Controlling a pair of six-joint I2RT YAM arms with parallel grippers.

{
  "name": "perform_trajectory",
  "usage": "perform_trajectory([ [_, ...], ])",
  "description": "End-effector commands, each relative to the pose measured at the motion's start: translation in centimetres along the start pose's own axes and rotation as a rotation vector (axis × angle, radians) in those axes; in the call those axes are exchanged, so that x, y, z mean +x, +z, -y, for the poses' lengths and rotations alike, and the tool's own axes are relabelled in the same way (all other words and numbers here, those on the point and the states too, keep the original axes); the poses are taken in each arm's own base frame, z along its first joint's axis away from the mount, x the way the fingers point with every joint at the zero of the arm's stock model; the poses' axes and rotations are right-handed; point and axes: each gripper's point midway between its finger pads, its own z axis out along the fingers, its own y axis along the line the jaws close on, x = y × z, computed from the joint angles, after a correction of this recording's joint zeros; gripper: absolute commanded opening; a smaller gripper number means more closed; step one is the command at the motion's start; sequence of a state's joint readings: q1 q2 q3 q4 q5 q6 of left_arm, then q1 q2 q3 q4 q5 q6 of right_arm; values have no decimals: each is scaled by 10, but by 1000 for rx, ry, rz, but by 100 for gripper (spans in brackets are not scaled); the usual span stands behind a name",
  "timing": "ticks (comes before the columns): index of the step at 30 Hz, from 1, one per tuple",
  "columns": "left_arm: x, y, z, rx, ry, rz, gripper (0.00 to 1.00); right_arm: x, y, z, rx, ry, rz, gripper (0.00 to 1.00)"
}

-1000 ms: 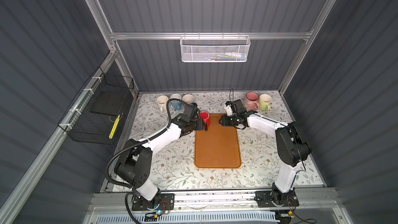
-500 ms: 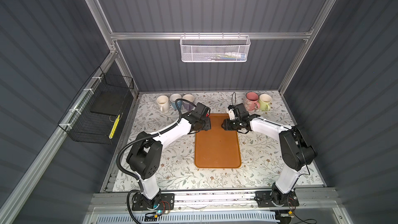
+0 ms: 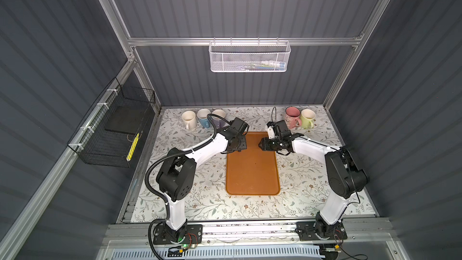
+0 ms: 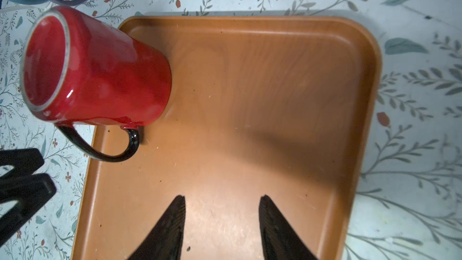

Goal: Turn the mug right side up

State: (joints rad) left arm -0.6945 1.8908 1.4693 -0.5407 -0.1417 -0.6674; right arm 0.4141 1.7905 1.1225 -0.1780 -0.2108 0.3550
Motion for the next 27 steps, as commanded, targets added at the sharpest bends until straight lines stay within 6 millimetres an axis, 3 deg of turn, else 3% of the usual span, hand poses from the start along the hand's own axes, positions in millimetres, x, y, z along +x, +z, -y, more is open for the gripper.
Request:
perform_trajectory([
  [1, 5, 6, -3, -56, -9, -21, 56, -1, -5, 2, 2, -4, 21, 52],
  [15, 10, 30, -6, -122, -39, -45, 59, 0, -17, 15, 25, 15, 63, 54],
  [27, 12, 48, -14, -171, -39, -47, 59, 6, -15, 19, 11, 36, 57, 54],
])
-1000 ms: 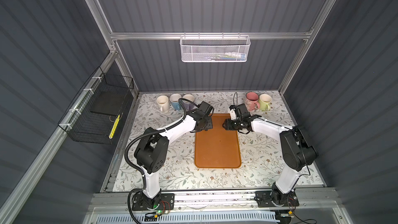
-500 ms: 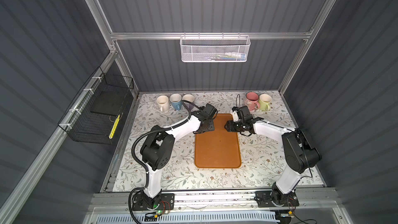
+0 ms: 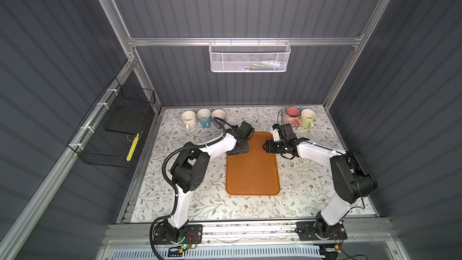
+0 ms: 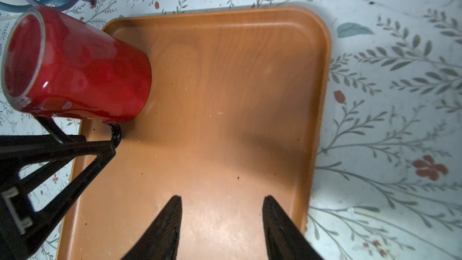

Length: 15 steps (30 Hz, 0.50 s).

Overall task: Turn the mug right side up
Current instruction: 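Press the left gripper down onto the red mug's base and close it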

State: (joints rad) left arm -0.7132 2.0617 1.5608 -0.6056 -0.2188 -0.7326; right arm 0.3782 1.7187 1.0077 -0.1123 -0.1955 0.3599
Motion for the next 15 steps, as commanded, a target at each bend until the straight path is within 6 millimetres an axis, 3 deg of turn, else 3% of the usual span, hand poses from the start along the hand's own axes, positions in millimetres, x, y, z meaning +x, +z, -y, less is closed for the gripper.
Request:
perform_trajectory([
  [1, -6, 1, 0, -28, -14, 18, 59, -4, -3, -2, -17, 10, 17, 54],
  [8, -3, 9, 9, 13, -58, 6, 59, -2, -1, -1, -18, 15, 10, 54],
  [15, -1, 15, 6, -2, -66, 4, 58, -1, 0, 0, -15, 14, 9, 54],
])
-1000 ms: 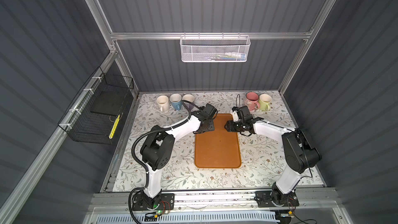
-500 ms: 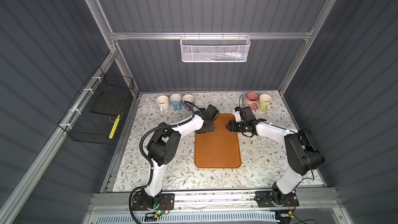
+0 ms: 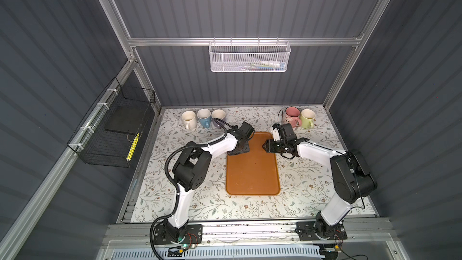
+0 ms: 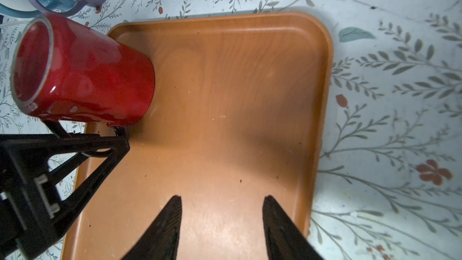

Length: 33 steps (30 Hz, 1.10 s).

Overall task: Turn the mug right side up
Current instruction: 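Press the left gripper down onto the red mug's base and close it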

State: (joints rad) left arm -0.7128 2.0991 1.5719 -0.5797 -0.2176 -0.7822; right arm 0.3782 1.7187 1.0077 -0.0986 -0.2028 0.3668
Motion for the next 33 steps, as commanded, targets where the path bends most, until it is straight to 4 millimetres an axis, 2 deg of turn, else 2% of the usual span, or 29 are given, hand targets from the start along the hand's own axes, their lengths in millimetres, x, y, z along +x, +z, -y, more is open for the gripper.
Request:
perform_trajectory([
  [1, -4, 1, 3, -4, -18, 13, 58, 3, 1, 3, -2, 11, -5, 54],
  [15, -2, 19, -1, -34, -9, 10, 48, 4, 0, 7, 6, 14, -9, 54],
  [33, -1, 16, -13, -46, -12, 17, 24, 2, 2, 6, 8, 20, -20, 54],
])
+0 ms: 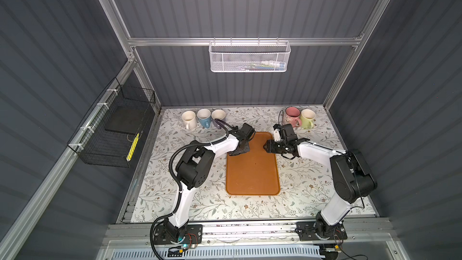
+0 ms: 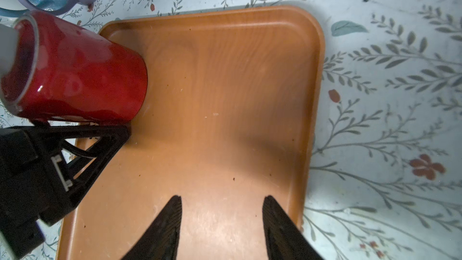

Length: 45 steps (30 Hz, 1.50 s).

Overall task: Turn the mug right side up
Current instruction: 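Press the left gripper down onto the red mug's base and close it, then lift the red mug off the tray with the left gripper, tilting it sideways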

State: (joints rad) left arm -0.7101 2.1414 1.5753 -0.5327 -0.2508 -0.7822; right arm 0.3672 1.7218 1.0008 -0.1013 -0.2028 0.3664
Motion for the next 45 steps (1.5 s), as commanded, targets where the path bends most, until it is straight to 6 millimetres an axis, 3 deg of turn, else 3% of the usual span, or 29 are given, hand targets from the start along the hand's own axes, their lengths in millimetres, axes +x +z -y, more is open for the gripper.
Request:
perform_trajectory([
  [1, 5, -1, -13, -26, -7, -14, 22, 0, 1, -1, -5, 10, -14, 54],
  [16, 3, -11, -13, -5, 20, 0, 0, 2, -1, 1, 3, 13, -14, 54],
  [26, -7, -33, -1, 91, 93, 52, 0, 2, -3, 2, 8, 12, -9, 54],
  [34, -13, -49, 23, 232, 134, 81, 0, 2, -6, 3, 17, 10, -6, 54],
  [36, -5, -46, 18, 233, 141, 69, 0, 2, -7, 4, 21, 8, -4, 54],
  [45, -20, -75, 23, 339, 171, 147, 0, 1, -14, 10, 34, 17, 9, 54],
])
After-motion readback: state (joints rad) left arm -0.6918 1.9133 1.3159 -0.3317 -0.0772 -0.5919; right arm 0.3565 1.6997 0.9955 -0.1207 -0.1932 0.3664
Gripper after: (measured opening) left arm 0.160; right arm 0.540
